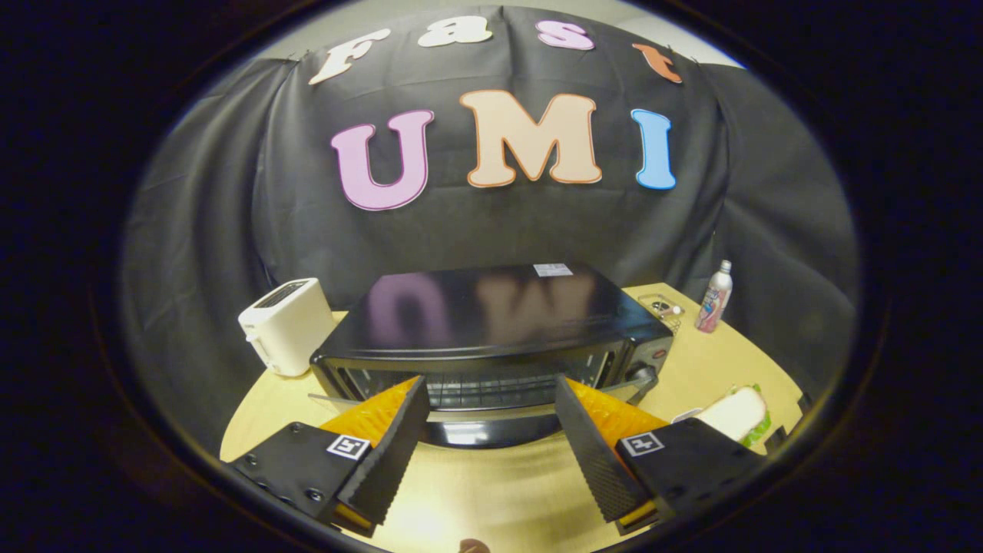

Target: Open the toaster oven, put the food inside, and close the toaster oven door.

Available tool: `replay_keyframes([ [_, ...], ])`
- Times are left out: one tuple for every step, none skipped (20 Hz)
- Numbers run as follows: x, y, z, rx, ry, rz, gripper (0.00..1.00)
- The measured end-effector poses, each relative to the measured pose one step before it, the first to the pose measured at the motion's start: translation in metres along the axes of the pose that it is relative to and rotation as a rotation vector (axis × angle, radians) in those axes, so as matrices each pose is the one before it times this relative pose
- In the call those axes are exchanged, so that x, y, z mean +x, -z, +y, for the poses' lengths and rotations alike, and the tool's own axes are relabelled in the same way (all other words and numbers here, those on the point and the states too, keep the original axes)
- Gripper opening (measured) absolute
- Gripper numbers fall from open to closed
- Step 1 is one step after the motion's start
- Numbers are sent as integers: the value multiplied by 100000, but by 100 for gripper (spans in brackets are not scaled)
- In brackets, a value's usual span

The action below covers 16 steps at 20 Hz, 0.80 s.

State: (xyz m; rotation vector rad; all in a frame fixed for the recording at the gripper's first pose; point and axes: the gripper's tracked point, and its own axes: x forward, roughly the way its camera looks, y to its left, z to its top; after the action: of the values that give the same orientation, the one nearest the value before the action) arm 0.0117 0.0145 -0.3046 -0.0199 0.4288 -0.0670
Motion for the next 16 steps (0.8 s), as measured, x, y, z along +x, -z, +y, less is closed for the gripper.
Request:
replay_keyframes([
  [-1294, 982, -153, -774, 311, 756, 100],
  [-691, 688, 31, -719, 138, 1212, 100],
  [-499, 533, -56, -473, 350, 330, 100],
  [-331, 554, -117, -713, 385, 1192, 100],
  [-445, 545, -55, -438, 381, 138, 100],
  [-261, 685, -98, -697, 187, 1285, 100],
  [-403, 606, -42, -687, 102, 763, 100],
  [-245, 711, -5, -1032, -140, 930, 100],
  [-241, 922, 162, -2152, -547, 1948, 100],
  [-25, 1162, 30, -1886, -183, 1753, 100],
  [118, 976, -6, -1264, 374, 2240, 100],
  [330, 1136, 103, -1778, 159, 3328, 100],
  [353, 1151, 273, -1734, -82, 2793, 100],
  [462, 702, 51, -928, -24, 1204, 100],
  [472, 391, 114, 219, -174, 1024, 100],
  [270, 511, 134, 1211, -114, 1065, 100],
])
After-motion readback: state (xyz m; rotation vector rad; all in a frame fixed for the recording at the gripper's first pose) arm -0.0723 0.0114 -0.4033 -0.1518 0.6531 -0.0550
